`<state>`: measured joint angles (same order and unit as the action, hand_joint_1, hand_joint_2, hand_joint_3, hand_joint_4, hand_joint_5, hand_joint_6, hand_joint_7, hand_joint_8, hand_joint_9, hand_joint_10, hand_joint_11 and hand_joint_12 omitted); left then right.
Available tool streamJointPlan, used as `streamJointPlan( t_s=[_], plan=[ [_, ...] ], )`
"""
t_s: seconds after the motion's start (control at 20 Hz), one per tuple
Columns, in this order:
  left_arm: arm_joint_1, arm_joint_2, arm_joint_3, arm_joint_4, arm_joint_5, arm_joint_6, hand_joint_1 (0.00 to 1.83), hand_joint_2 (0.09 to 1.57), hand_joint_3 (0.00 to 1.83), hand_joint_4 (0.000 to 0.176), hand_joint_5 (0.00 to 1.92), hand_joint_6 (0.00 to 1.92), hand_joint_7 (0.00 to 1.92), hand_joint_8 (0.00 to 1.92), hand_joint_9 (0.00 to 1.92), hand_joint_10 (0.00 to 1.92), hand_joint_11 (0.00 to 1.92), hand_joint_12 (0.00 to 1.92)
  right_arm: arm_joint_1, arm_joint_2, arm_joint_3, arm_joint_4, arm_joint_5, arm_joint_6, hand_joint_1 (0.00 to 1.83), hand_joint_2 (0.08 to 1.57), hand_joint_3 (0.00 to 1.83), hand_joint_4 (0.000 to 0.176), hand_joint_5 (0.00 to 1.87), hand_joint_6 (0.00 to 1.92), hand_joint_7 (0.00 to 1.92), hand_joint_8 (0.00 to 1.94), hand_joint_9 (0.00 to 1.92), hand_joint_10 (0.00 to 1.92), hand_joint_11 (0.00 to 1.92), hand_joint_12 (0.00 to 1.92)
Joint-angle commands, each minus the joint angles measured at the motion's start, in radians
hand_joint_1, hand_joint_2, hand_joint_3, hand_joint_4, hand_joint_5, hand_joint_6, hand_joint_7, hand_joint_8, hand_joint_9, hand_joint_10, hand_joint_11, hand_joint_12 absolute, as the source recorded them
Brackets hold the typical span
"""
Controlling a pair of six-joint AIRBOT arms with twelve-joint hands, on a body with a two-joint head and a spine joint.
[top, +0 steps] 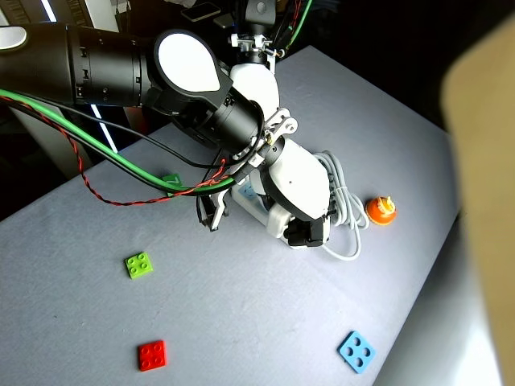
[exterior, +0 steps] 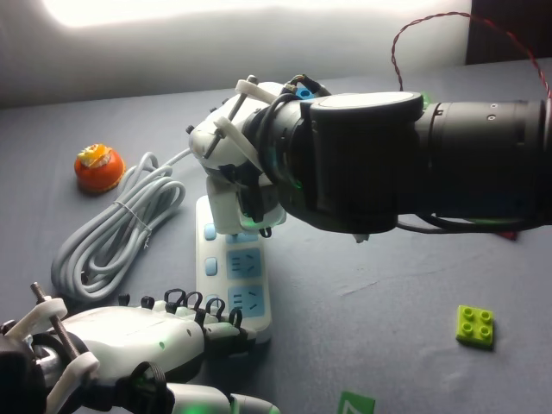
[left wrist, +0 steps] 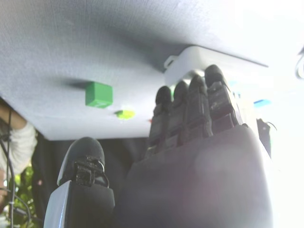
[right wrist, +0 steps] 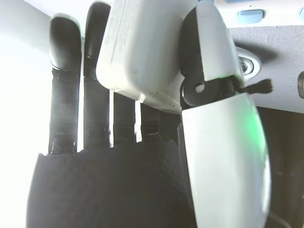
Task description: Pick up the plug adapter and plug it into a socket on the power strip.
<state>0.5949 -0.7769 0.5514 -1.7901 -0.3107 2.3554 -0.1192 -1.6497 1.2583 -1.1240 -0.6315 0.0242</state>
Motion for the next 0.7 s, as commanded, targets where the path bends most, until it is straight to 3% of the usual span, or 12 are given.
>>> streamJointPlan(
  t_s=[0.0,0.2,0.4,0.65],
  plan=[
    [0.012,-0.015,-0.013,-0.037,0.071,-0.016,0.00,1.22,0.00,0.000,0.15,0.00,0.15,0.00,0.14,0.00,0.00,0.37,0.001,-0.004,-0.001,-0.034,0.035,-0.003,1.24,1.15,0.00,0.000,0.85,1.02,1.00,1.16,0.88,1.05,0.62,1.57],
    [0.015,-0.018,-0.013,-0.037,0.070,-0.016,0.00,1.23,0.00,0.000,0.11,0.00,0.11,0.00,0.10,0.00,0.00,0.28,-0.008,-0.020,0.018,-0.042,0.060,0.011,1.23,1.15,0.00,0.000,0.86,1.02,0.98,1.17,0.85,1.08,0.61,1.57],
    [0.017,-0.018,-0.014,-0.037,0.071,-0.016,0.00,1.22,0.00,0.000,0.12,0.00,0.13,0.00,0.11,0.00,0.00,0.31,-0.022,-0.040,0.031,-0.077,0.066,0.033,1.23,1.17,0.00,0.000,0.80,1.10,0.96,1.22,0.85,1.10,0.63,1.57],
    [0.020,-0.017,-0.014,-0.037,0.071,-0.016,0.00,1.23,0.00,0.000,0.13,0.00,0.12,0.00,0.10,0.00,0.00,0.30,-0.035,-0.072,0.088,-0.077,0.069,0.070,1.23,1.16,0.00,0.000,0.83,1.06,0.96,1.21,0.84,1.10,0.62,1.56]
  ],
)
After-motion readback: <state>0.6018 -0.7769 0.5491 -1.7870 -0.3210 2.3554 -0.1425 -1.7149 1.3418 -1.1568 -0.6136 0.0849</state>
